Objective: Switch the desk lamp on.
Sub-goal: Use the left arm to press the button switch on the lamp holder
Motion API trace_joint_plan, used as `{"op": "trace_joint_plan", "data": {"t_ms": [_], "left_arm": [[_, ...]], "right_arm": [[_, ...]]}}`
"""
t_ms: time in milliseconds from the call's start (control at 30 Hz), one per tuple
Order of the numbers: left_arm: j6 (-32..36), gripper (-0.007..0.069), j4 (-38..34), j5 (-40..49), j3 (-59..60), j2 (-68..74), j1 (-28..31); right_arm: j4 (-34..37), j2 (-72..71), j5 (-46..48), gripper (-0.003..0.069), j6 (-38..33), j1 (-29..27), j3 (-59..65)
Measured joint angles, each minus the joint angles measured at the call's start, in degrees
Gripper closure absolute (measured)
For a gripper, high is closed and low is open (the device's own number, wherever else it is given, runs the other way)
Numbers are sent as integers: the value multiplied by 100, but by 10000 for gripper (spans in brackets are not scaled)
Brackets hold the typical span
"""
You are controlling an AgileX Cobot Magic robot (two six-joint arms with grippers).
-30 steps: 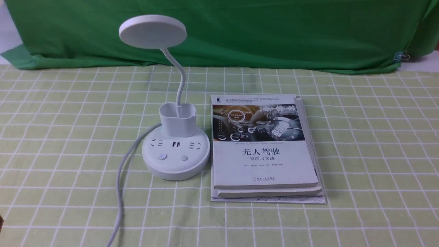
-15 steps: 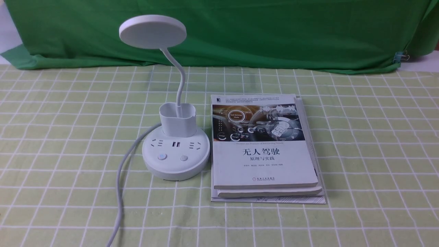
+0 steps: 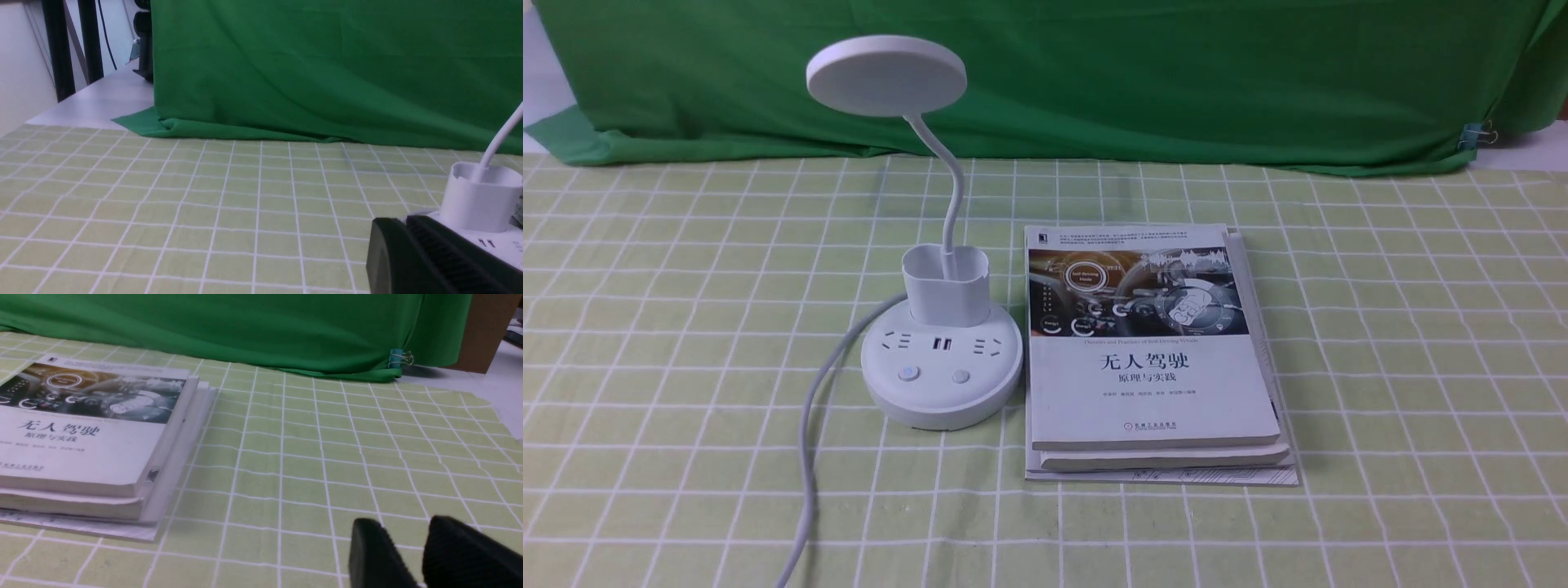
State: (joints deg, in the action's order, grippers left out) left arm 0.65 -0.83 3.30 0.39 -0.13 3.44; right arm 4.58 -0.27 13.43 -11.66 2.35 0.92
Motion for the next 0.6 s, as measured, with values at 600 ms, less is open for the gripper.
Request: {"op": "trace_joint_plan", "data": {"t_ms": [600], "left_arm": [[-816,606,394,-805,-884,792,0]], "right_arm": [[0,0,0,414,0,0,0]]}}
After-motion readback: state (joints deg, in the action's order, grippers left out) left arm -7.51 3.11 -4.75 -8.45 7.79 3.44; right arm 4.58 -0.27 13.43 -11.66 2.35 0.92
